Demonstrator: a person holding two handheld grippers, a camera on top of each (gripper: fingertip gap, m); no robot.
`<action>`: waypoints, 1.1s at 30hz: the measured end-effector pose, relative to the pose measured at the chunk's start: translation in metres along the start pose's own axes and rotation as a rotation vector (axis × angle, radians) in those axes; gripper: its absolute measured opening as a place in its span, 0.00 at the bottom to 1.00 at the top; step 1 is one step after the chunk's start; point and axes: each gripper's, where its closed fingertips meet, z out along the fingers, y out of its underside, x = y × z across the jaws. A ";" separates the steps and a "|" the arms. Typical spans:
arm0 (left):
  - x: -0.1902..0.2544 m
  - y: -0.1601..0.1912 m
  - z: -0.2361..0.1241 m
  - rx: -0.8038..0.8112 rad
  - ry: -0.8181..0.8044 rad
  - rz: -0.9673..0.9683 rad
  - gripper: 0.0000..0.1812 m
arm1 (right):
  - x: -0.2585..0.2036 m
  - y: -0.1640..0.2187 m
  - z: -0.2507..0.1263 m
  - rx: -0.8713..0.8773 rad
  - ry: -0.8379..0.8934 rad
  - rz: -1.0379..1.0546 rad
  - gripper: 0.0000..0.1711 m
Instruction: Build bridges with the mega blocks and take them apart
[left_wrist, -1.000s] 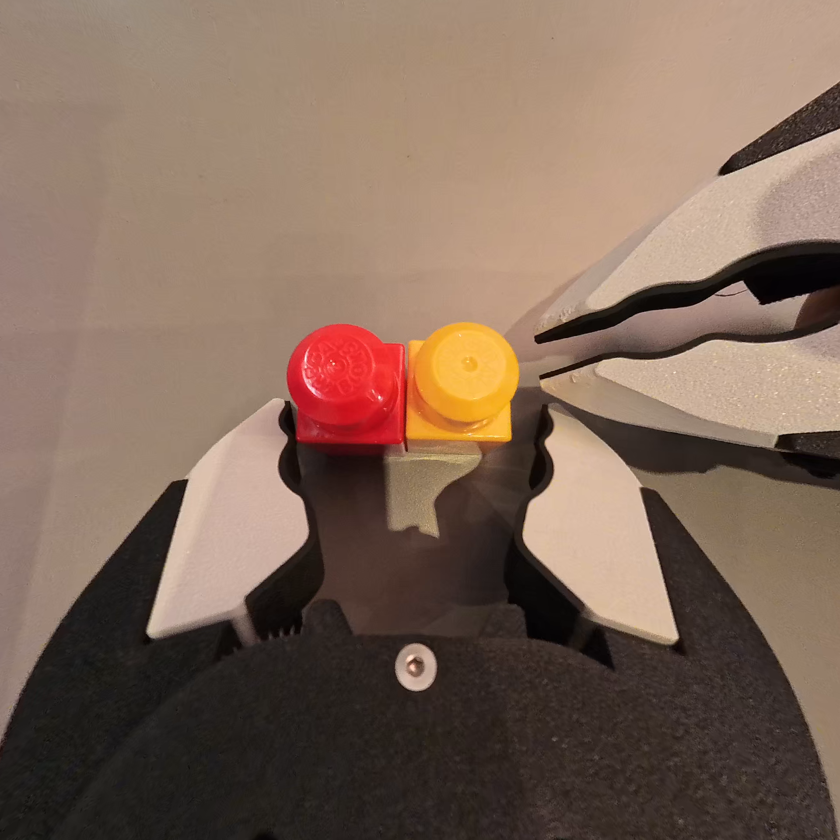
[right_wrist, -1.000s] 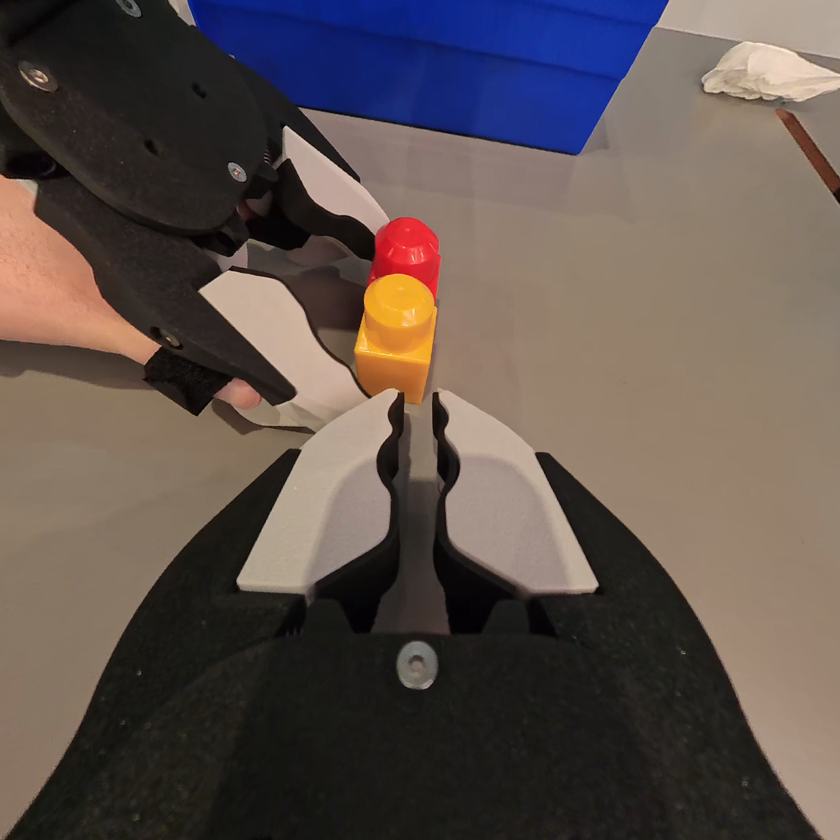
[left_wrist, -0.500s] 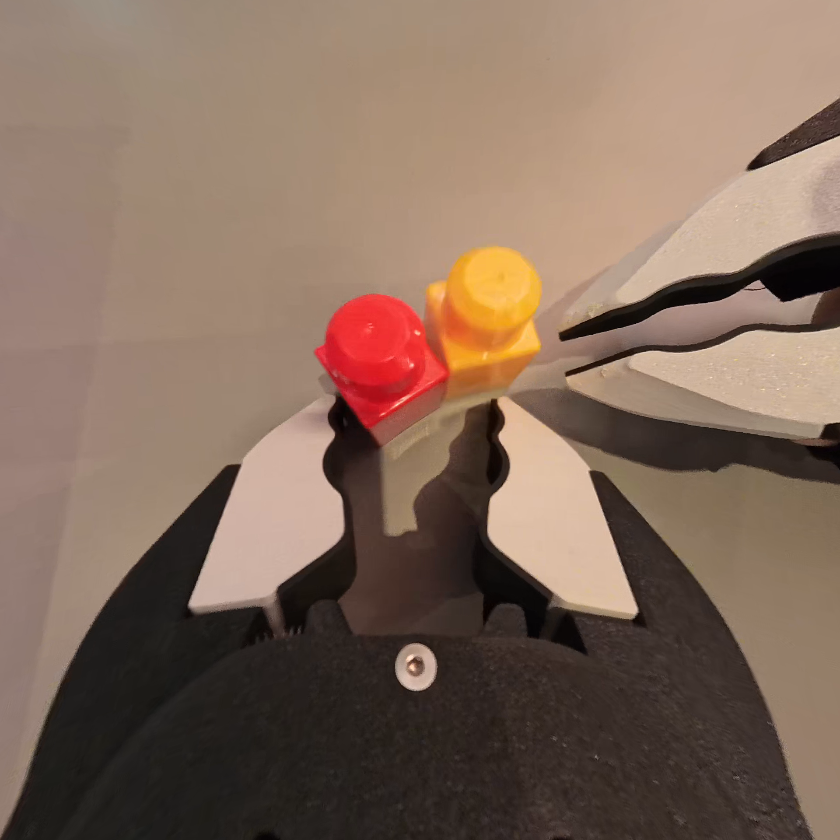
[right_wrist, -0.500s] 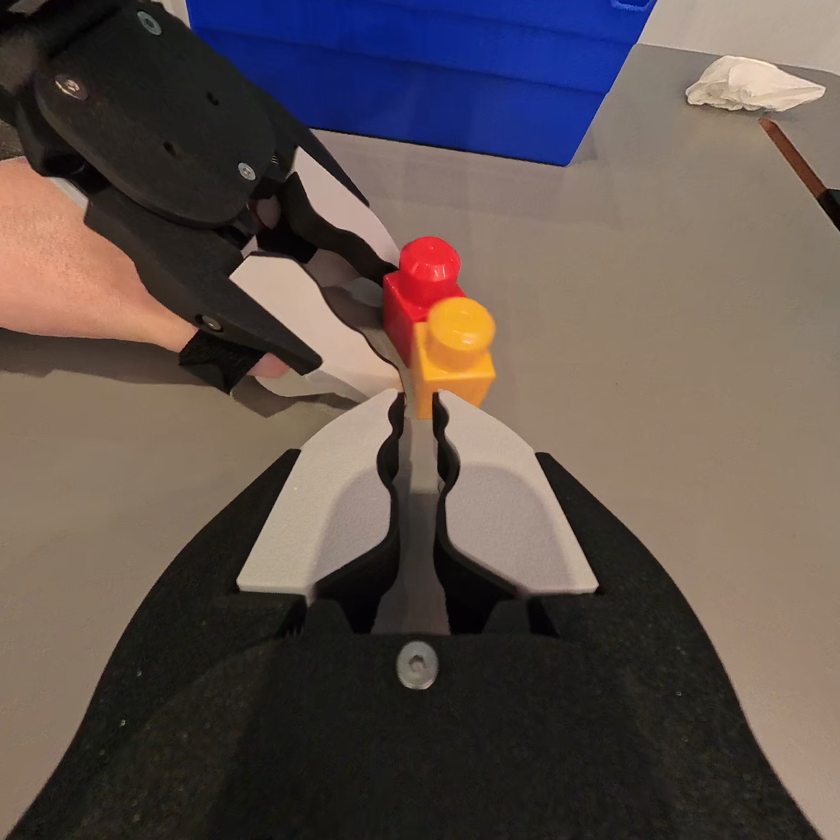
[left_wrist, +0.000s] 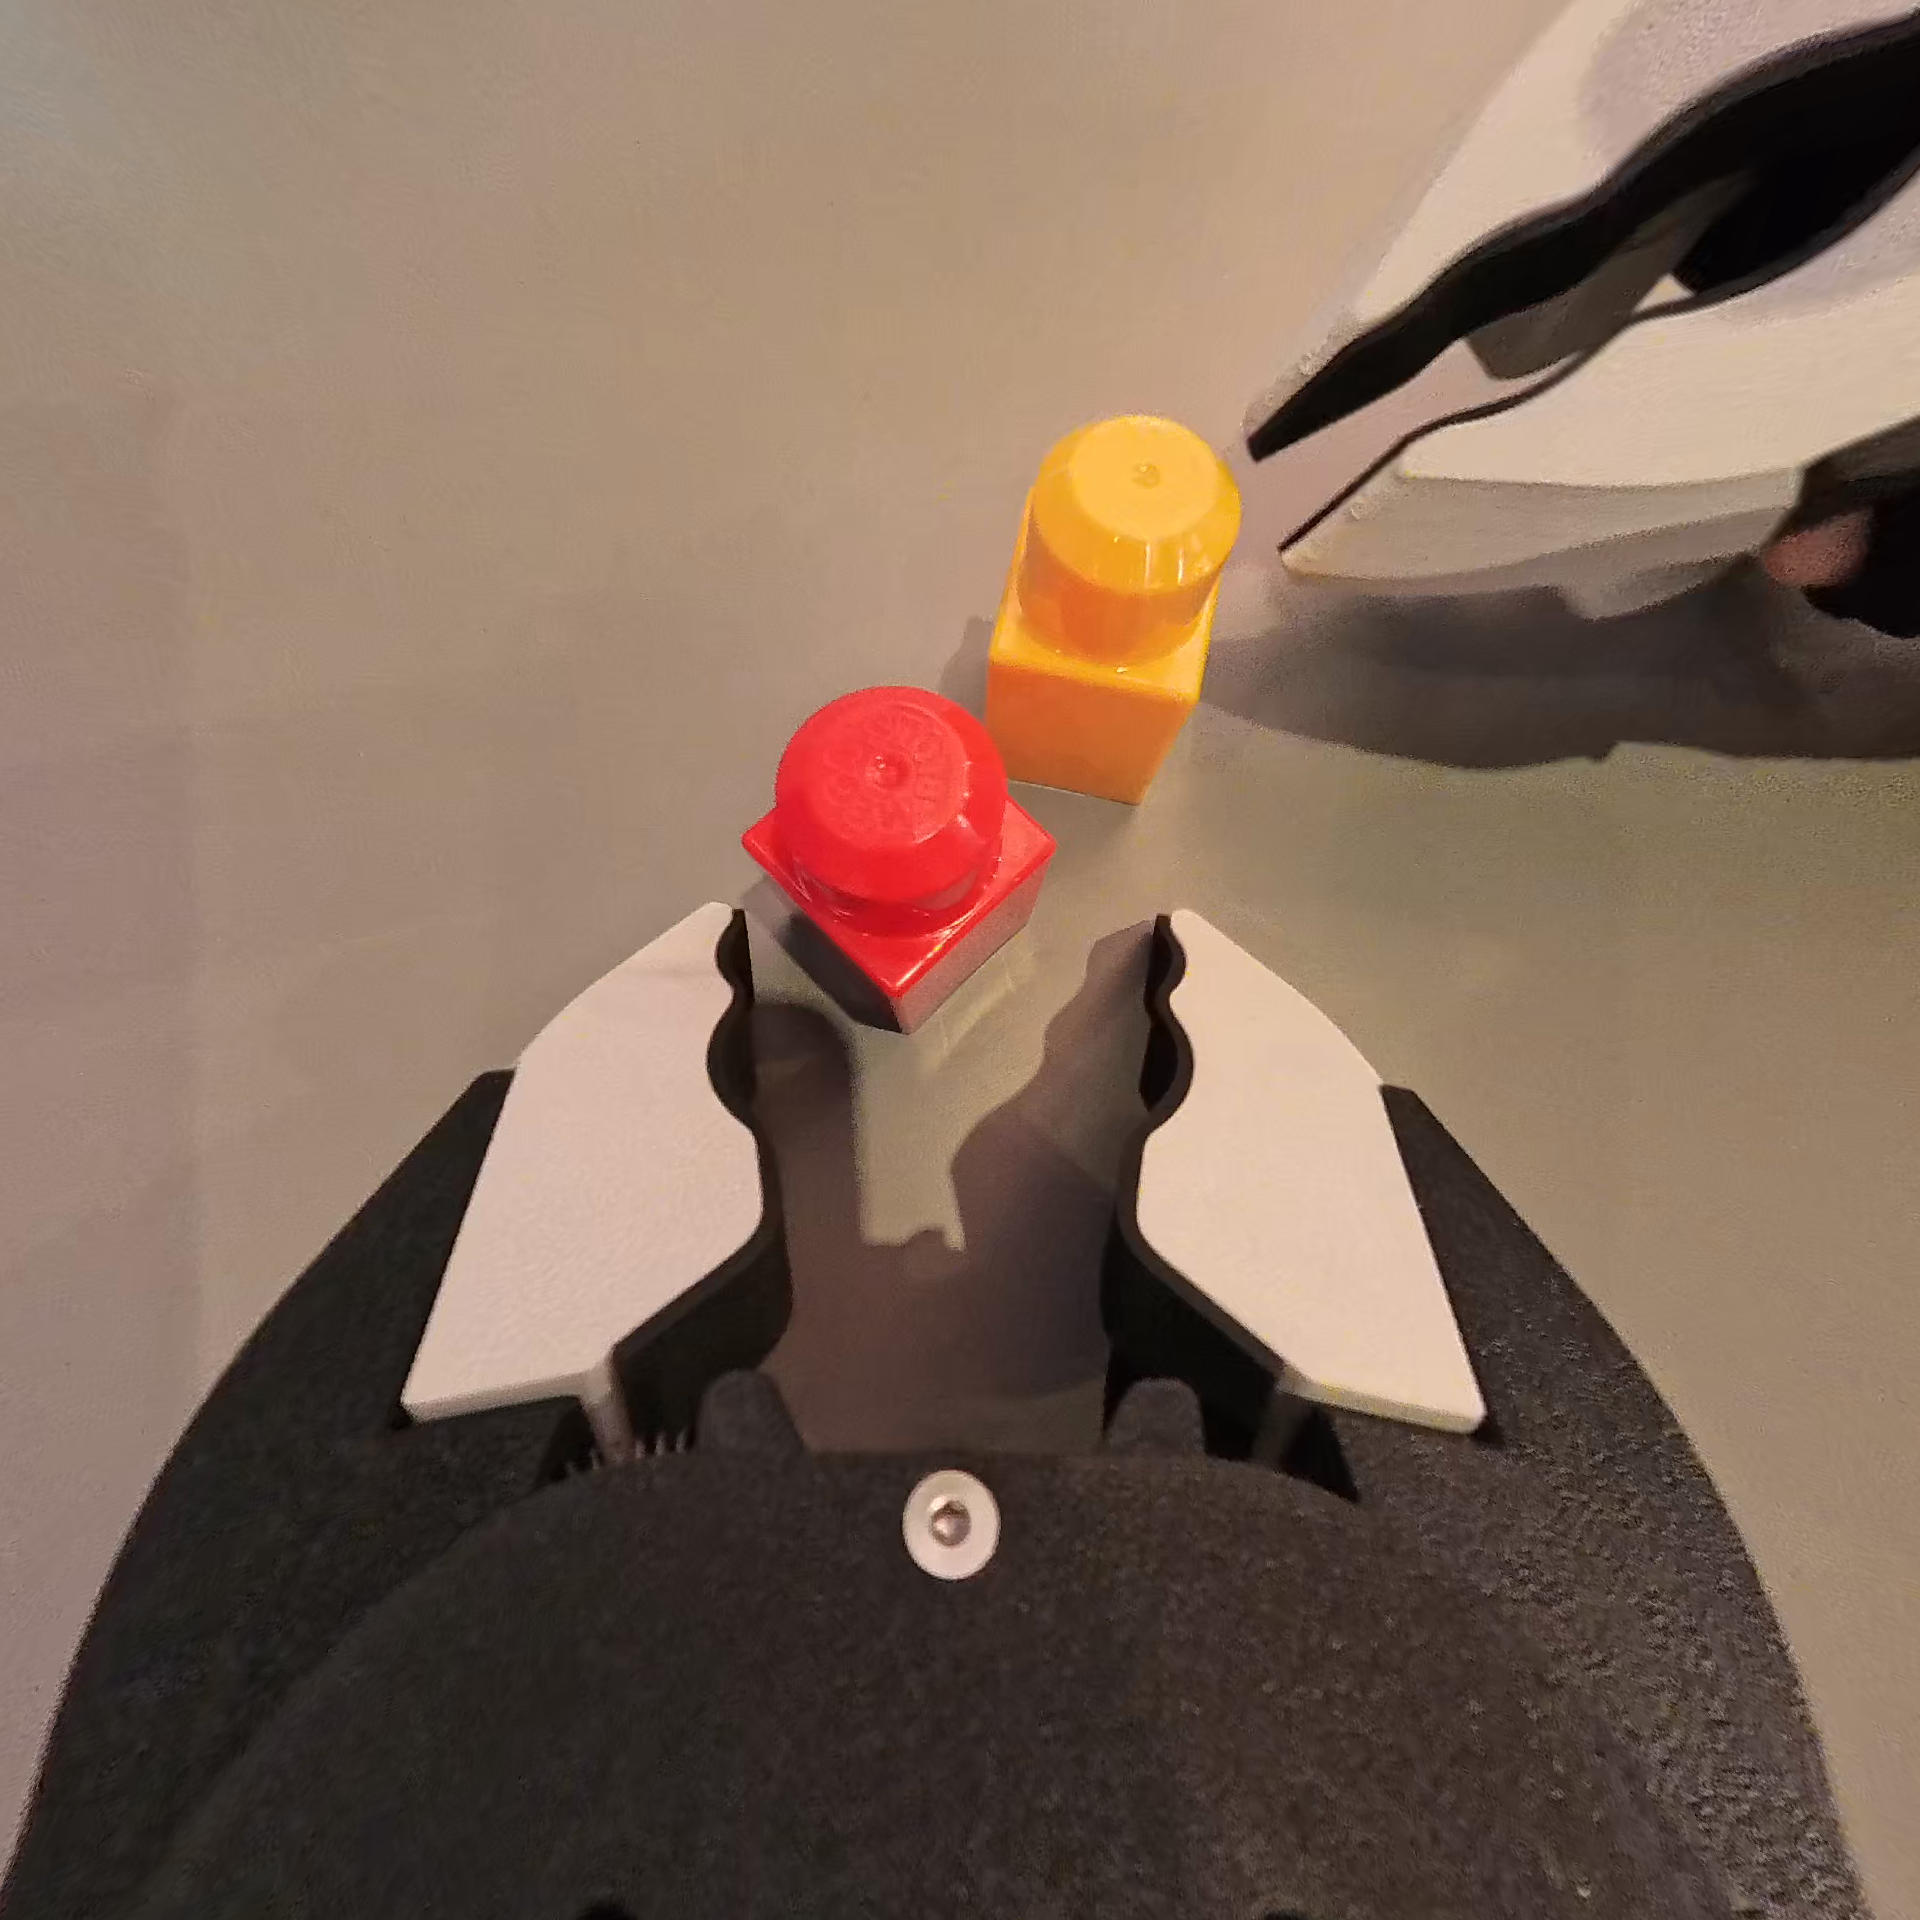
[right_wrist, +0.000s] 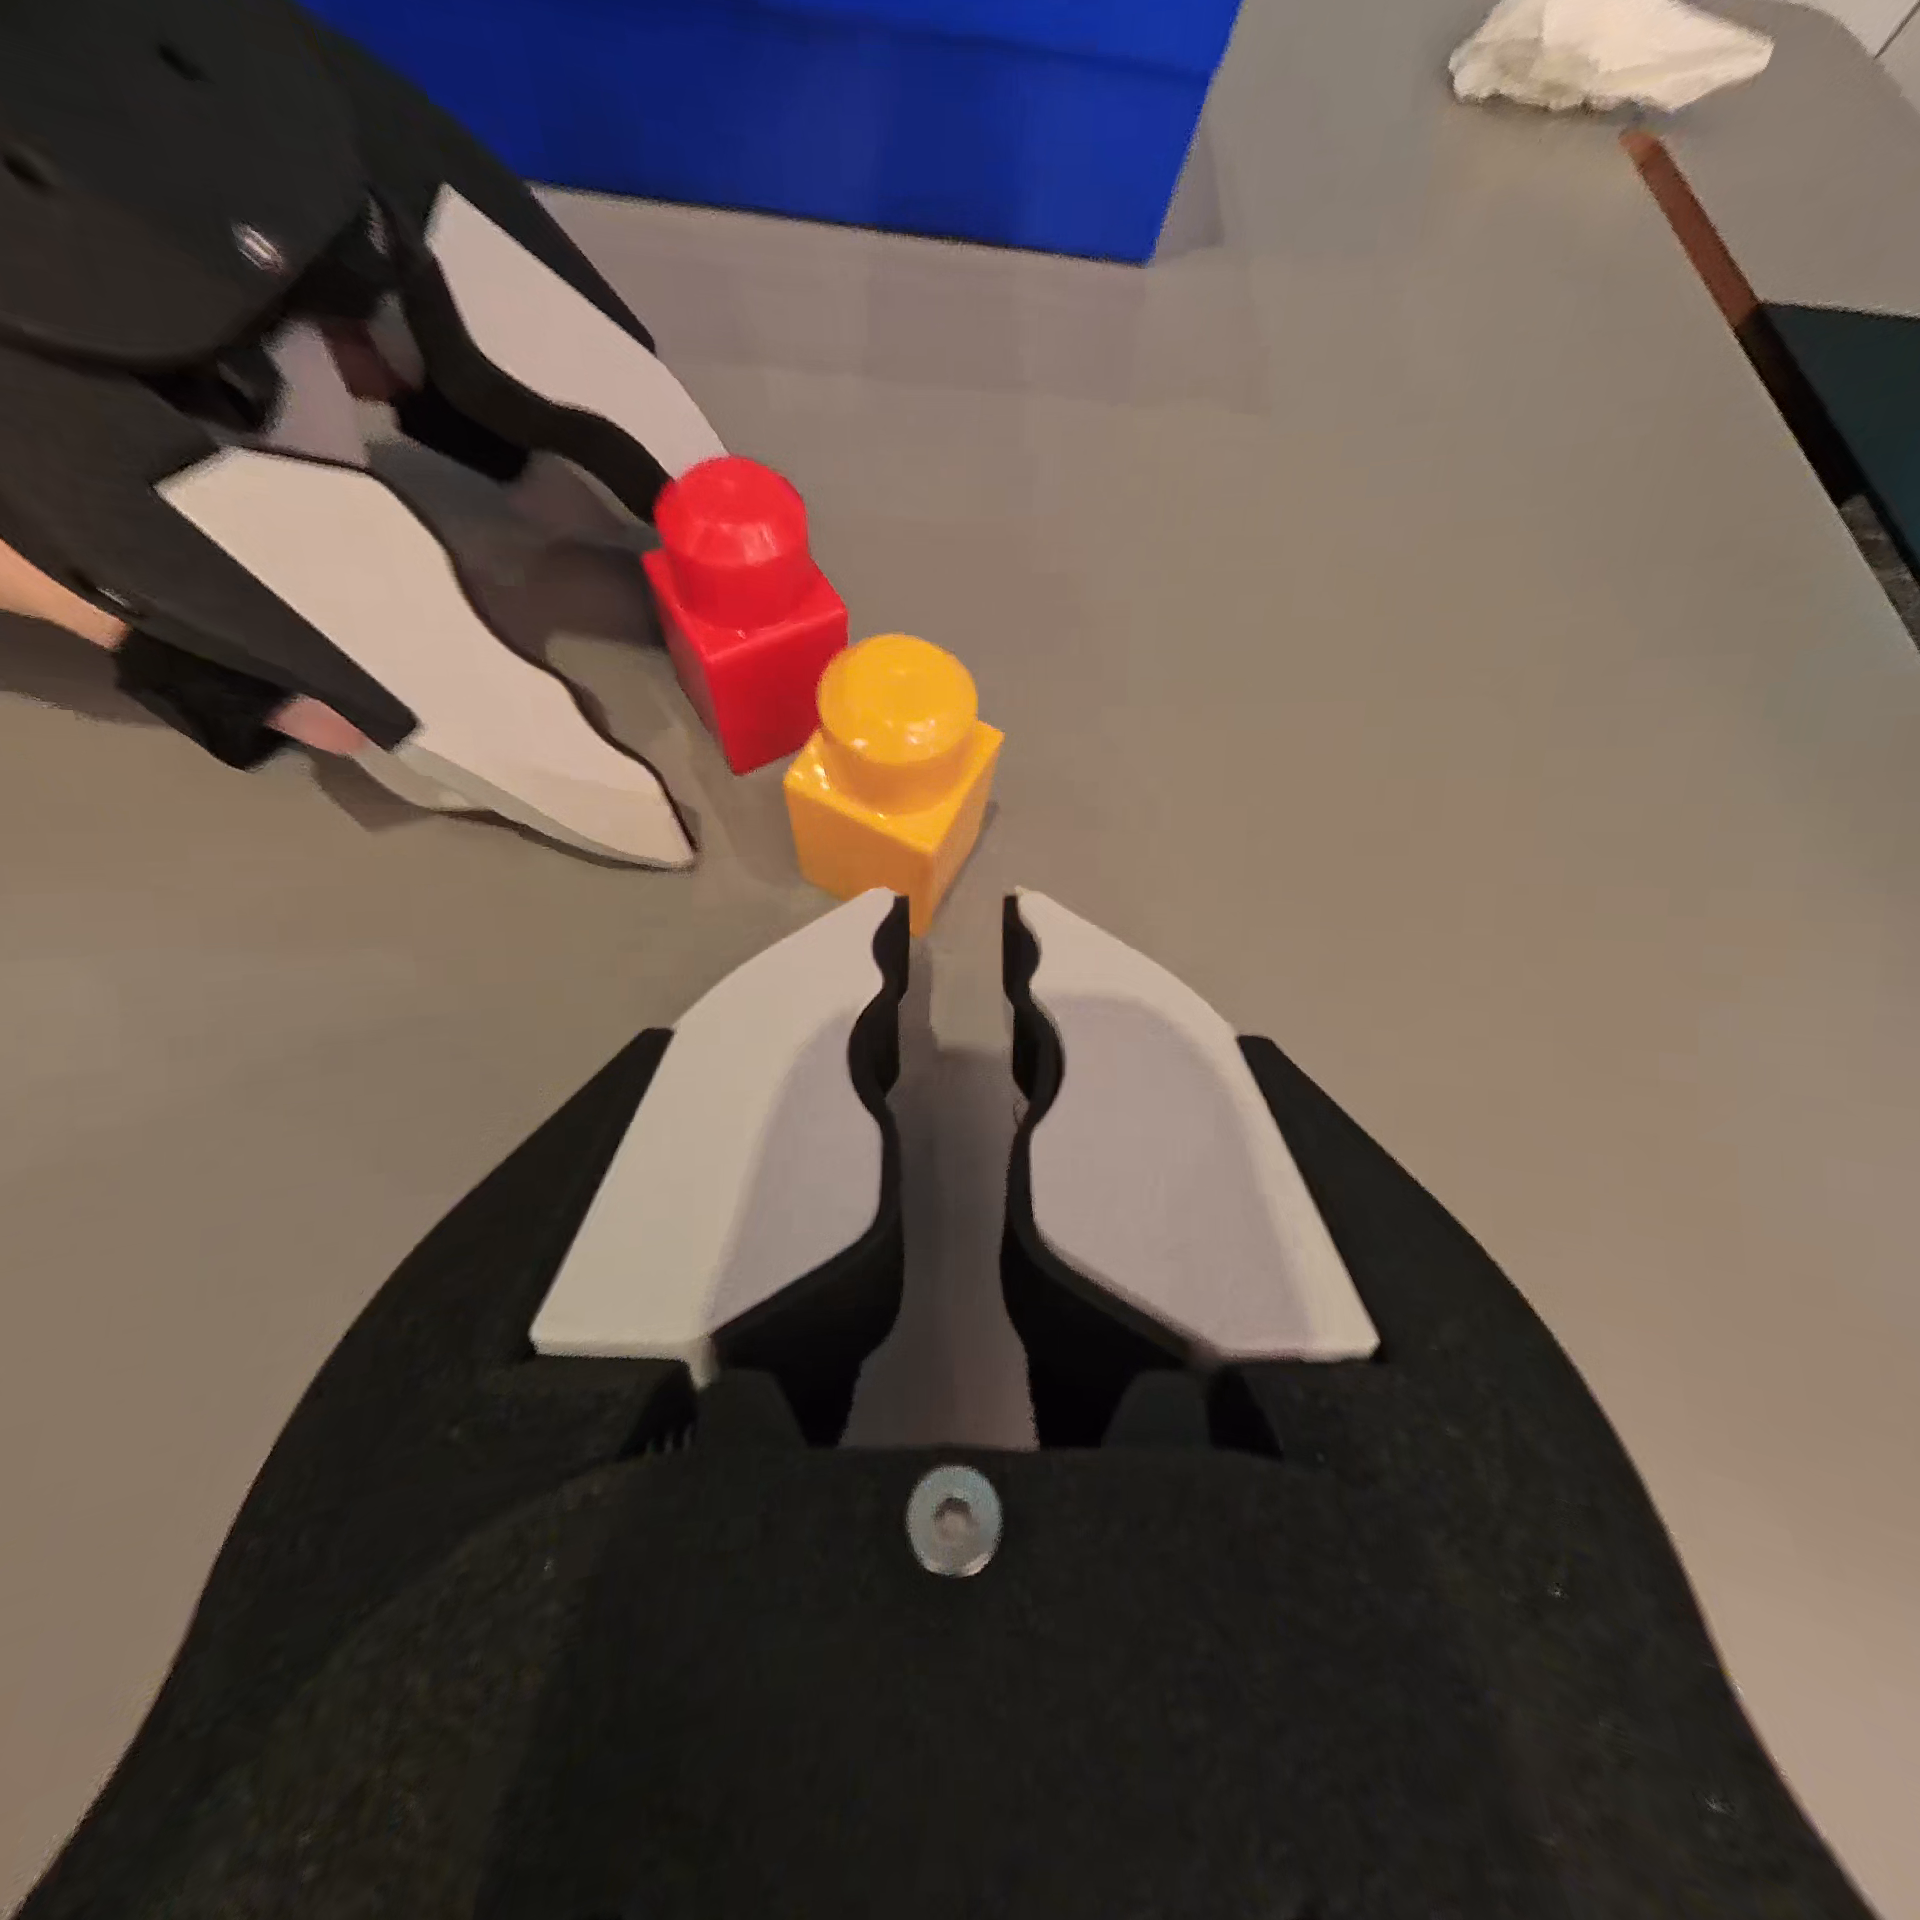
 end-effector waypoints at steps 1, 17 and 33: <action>0.000 0.000 0.000 0.001 0.011 0.006 0.40 | 0.002 0.003 0.002 -0.021 0.000 -0.005 0.10; 0.001 0.000 0.000 -0.001 0.079 0.078 0.39 | -0.028 0.006 0.029 -0.078 -0.116 -0.123 0.08; -0.003 -0.004 0.004 -0.004 0.218 0.202 0.39 | -0.039 0.008 0.026 -0.128 -0.102 -0.193 0.05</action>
